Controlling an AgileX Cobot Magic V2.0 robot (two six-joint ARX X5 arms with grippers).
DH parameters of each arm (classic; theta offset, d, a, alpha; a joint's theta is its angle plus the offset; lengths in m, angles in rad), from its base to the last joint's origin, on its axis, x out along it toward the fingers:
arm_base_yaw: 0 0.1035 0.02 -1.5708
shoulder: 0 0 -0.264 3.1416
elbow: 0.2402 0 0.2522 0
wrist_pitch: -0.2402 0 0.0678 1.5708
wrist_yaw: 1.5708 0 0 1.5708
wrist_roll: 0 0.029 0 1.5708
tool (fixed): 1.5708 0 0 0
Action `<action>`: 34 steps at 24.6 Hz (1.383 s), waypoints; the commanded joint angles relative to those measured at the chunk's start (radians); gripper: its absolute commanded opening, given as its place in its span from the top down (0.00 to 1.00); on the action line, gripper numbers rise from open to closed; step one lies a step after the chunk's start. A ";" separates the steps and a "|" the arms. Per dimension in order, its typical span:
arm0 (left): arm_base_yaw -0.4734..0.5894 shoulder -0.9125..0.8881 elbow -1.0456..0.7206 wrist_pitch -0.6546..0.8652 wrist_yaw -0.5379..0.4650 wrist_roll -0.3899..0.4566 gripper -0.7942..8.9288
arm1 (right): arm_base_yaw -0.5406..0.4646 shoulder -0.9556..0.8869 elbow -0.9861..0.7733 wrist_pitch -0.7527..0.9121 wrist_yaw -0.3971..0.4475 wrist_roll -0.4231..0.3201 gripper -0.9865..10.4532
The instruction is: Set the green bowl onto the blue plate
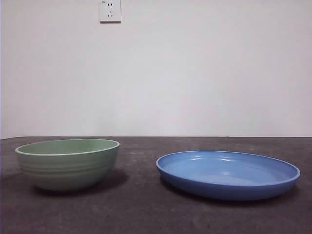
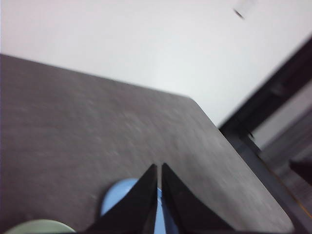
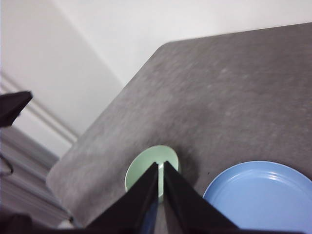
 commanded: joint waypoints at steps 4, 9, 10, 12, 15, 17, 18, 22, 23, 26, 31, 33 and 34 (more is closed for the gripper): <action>-0.046 0.051 0.049 -0.104 0.082 0.069 0.90 | 0.015 0.050 0.080 -0.124 0.002 -0.192 0.90; -0.046 0.071 0.049 -0.201 0.084 0.153 0.90 | 0.014 0.050 0.080 -0.188 0.003 -0.284 0.90; -0.046 0.074 0.049 -0.204 0.084 0.165 0.90 | 0.014 0.050 0.080 -0.195 0.004 -0.288 0.90; -0.046 0.075 0.049 -0.199 0.084 0.176 0.90 | 0.014 0.050 0.080 -0.197 0.003 -0.286 0.90; -0.046 0.075 0.049 -0.189 0.083 0.196 0.88 | 0.014 0.050 0.080 -0.198 0.004 -0.286 0.90; -0.046 0.075 0.049 -0.186 0.083 0.206 0.82 | 0.014 0.050 0.080 -0.204 0.011 -0.286 0.89; -0.046 0.075 0.049 -0.187 0.083 0.212 0.75 | 0.014 0.050 0.080 -0.210 0.021 -0.286 0.85; -0.046 0.075 0.049 -0.187 0.082 0.236 0.39 | 0.014 0.050 0.080 -0.238 0.087 -0.275 0.52; -0.046 0.076 0.049 -0.188 0.082 0.240 0.34 | 0.014 0.050 0.080 -0.243 0.092 -0.275 0.46; -0.046 0.076 0.049 -0.188 0.082 0.241 0.27 | 0.014 0.049 0.080 -0.245 0.093 -0.275 0.40; -0.043 0.084 0.049 -0.230 0.056 0.237 0.27 | 0.014 0.049 0.080 -0.245 0.093 -0.275 0.40; -0.036 0.098 0.049 -0.262 0.037 0.222 0.27 | 0.014 0.049 0.080 -0.245 0.093 -0.275 0.40; -0.026 0.111 0.049 -0.286 0.035 0.218 0.27 | 0.014 0.049 0.080 -0.244 0.093 -0.275 0.40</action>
